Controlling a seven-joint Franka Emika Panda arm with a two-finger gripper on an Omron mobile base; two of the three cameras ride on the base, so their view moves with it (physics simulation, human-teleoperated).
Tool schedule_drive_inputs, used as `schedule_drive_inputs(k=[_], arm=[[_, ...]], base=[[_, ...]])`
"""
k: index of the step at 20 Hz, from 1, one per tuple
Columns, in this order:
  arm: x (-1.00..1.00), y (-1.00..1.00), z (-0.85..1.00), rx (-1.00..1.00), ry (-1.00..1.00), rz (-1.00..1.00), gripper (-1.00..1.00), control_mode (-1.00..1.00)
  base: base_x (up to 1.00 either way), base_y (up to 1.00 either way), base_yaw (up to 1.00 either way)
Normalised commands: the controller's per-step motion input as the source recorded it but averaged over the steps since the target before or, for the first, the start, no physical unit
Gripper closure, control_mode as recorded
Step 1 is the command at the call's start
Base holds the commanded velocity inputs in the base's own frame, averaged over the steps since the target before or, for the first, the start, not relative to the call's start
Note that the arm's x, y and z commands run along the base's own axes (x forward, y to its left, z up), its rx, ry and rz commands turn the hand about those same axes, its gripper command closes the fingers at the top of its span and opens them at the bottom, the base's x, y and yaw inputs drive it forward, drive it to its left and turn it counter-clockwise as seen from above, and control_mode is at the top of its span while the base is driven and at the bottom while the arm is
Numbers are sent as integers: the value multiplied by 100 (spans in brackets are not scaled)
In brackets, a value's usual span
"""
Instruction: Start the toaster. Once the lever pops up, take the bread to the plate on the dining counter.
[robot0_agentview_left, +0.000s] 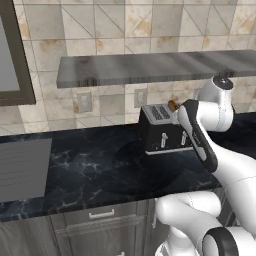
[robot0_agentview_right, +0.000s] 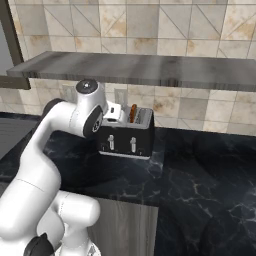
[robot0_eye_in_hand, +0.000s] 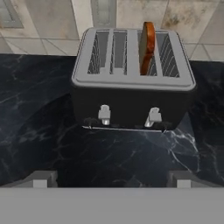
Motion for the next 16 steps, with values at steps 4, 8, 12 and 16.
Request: schedule_drive_inputs(k=[4, 8, 12, 16], arm=[[-3, -39, -17, 0, 0, 0, -100, -100], [0, -38, -21, 0, 0, 0, -100, -100], [0, -29, -29, 0, 0, 0, -100, -100], [0, -11, -30, 0, 0, 0, -100, -100]], base=[[0, 0, 0], [0, 0, 0], [0, 0, 0], [0, 0, 0]])
